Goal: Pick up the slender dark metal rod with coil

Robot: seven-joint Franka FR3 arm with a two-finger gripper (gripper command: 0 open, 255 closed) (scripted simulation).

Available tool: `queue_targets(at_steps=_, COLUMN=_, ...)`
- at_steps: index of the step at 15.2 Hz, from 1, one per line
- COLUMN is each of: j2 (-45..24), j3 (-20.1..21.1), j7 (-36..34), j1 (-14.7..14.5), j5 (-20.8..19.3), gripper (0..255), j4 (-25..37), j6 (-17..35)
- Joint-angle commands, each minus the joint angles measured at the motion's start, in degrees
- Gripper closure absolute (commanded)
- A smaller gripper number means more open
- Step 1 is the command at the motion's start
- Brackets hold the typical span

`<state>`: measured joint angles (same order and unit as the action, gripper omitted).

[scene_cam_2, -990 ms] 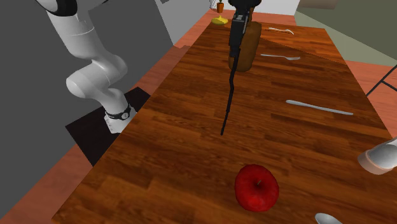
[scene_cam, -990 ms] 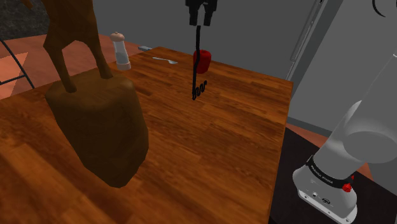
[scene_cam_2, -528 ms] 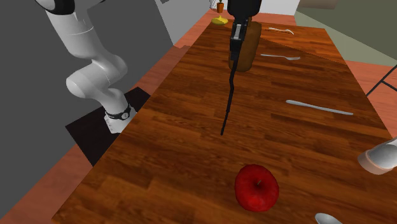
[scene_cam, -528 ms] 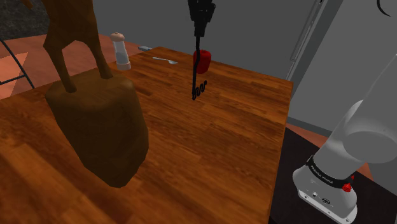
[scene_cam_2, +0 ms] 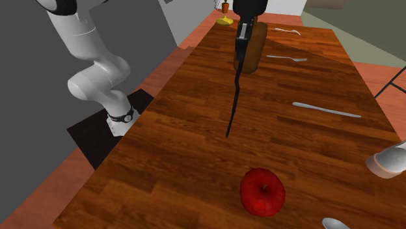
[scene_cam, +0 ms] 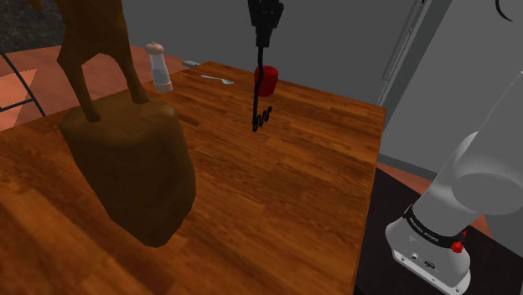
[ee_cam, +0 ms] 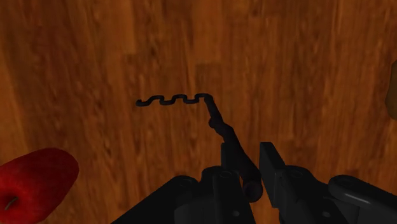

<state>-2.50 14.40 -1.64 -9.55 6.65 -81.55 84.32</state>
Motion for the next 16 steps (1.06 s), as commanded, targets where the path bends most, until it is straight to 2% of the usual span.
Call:
queue_targets(at_steps=1, j2=-0.5, j3=0.1, j7=-0.2, j1=-0.1, j5=-0.1, gripper=255, j4=1.9, j6=-1.4)
queue_targets(at_steps=8, j2=-4.0, j3=0.4, j7=-1.6, j1=-0.6, j5=-0.9, gripper=255, j4=12.1, j6=-8.1)
queue_targets(at_steps=14, j2=-8.8, j3=0.8, j7=-3.0, j1=-1.5, j5=-2.0, gripper=255, j4=23.7, j6=-15.1)
queue_targets(at_steps=16, j2=-8.9, j3=0.8, j7=-3.1, j1=-1.6, j5=-2.1, gripper=255, j4=24.1, j6=-15.2)
